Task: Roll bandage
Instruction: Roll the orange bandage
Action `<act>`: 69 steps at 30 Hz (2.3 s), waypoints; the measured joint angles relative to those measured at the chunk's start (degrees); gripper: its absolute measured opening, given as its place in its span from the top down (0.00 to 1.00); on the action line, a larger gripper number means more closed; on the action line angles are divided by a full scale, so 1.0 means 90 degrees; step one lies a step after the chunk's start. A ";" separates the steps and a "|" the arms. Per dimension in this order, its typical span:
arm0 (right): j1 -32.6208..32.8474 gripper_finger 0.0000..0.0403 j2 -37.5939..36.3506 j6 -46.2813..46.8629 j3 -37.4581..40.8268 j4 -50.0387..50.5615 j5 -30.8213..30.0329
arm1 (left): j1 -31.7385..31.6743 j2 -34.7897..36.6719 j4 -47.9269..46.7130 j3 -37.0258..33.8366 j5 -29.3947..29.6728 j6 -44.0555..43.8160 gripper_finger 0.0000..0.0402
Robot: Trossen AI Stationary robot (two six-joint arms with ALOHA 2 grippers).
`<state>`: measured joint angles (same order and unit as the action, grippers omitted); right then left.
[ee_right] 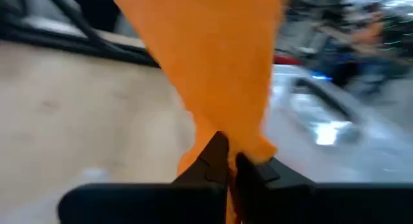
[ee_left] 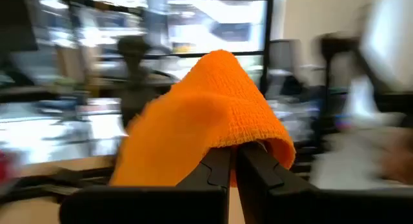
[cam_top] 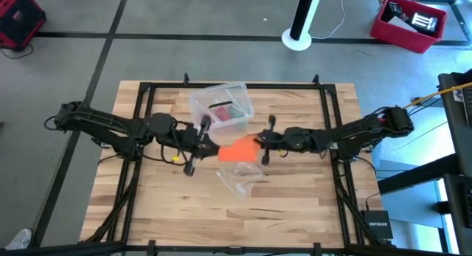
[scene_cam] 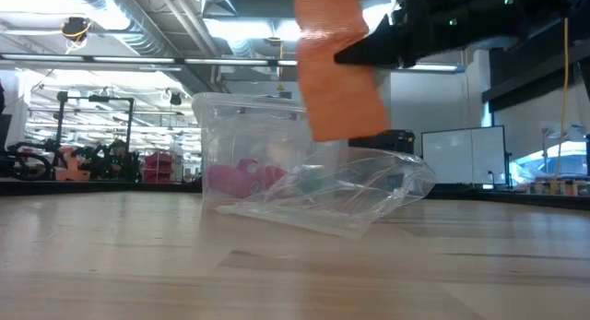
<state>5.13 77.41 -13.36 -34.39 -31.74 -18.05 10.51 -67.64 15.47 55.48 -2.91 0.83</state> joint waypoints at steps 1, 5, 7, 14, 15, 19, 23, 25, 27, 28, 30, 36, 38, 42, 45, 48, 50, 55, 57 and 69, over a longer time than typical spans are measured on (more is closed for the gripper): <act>0.0000 0.98 -0.0208 -0.0225 0.0002 0.0243 -0.0237 | 0.0009 0.0000 -0.0005 0.0000 -0.0282 -0.0105 0.99; -0.0003 0.98 -0.0992 -0.0725 0.0002 0.0927 -0.0955 | 0.0147 0.0000 -0.0125 0.0000 -0.0903 -0.0416 0.99; -0.0044 0.98 -0.1278 -0.0891 0.0002 0.1180 -0.1313 | 0.0208 0.0000 -0.0131 0.0000 -0.1290 -0.0385 0.99; -0.0159 0.98 -0.1460 -0.0448 0.0002 0.1357 -0.0624 | 0.0257 -0.0002 0.0839 -0.0002 -0.1131 0.0202 0.99; -0.0153 0.99 -0.1406 -0.0317 0.0002 0.1340 -0.0447 | 0.0225 -0.0002 0.1030 -0.0002 -0.0908 0.0297 0.99; -0.0153 0.99 -0.1200 0.0378 0.0005 0.1385 0.0030 | -0.0006 0.0020 0.1337 -0.0002 0.0087 0.0482 0.99; -0.0152 0.99 -0.1128 0.0970 0.0005 0.1459 0.0450 | -0.0350 0.0136 0.0901 -0.0002 0.0494 0.0672 0.99; -0.0151 0.99 -0.1128 0.1177 0.0005 0.1561 0.0634 | -0.0514 0.0217 0.0629 -0.0002 0.0710 0.0680 0.99; -0.0151 0.99 -0.1128 0.1431 0.0005 0.1745 0.0744 | -0.0661 0.0357 0.0311 -0.0002 0.0874 0.0684 0.99; -0.0151 0.99 -0.1128 0.1521 0.0005 0.1851 0.0799 | -0.0736 0.0421 0.0186 -0.0002 0.0907 0.0684 0.99; -0.0129 0.99 -0.1128 0.1707 0.0005 0.2045 0.0894 | -0.0857 0.0557 0.0007 -0.0002 0.0918 0.0678 0.99; 0.0070 0.99 -0.1128 0.1792 0.0005 0.2194 0.0838 | -0.1059 0.0751 -0.0237 -0.0002 0.0598 0.0599 0.99; 0.0070 0.99 -0.1128 0.1818 0.0005 0.2199 0.0896 | -0.1062 0.0766 -0.0288 -0.0002 0.0415 0.0600 0.99; 0.0103 0.99 -0.1128 0.2115 0.0005 0.2235 0.1092 | -0.1060 0.0784 -0.0362 -0.0002 0.0529 0.0704 0.99; 0.0314 0.99 -0.1128 0.2276 0.0005 0.2182 0.1150 | -0.1061 0.0827 -0.0392 -0.0002 0.0993 0.1025 0.99; 0.0676 1.00 -0.1170 0.2344 0.0006 0.2167 0.1159 | -0.1062 0.0896 -0.0617 -0.0002 0.1424 0.1503 0.99; 0.0926 1.00 -0.1179 0.2449 0.0007 0.2047 0.1096 | -0.1062 0.0925 -0.0753 -0.0002 0.1645 0.1782 0.99; 0.1472 1.00 -0.1181 0.2518 -0.0175 0.1884 0.1072 | -0.1085 0.0928 -0.1025 -0.0002 0.2052 0.2379 0.99; 0.1648 1.00 -0.1183 0.2509 -0.0365 0.1883 0.1069 | -0.1132 0.0928 -0.1236 -0.0002 0.2129 0.2493 0.99; 0.2400 1.00 -0.1186 0.1315 -0.1860 0.1934 0.0516 | -0.1339 0.0790 -0.1771 -0.0253 0.2510 0.2767 0.99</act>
<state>26.73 66.74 -1.53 -51.14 -14.33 -13.41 -1.54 -60.53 -0.46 53.21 19.68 25.74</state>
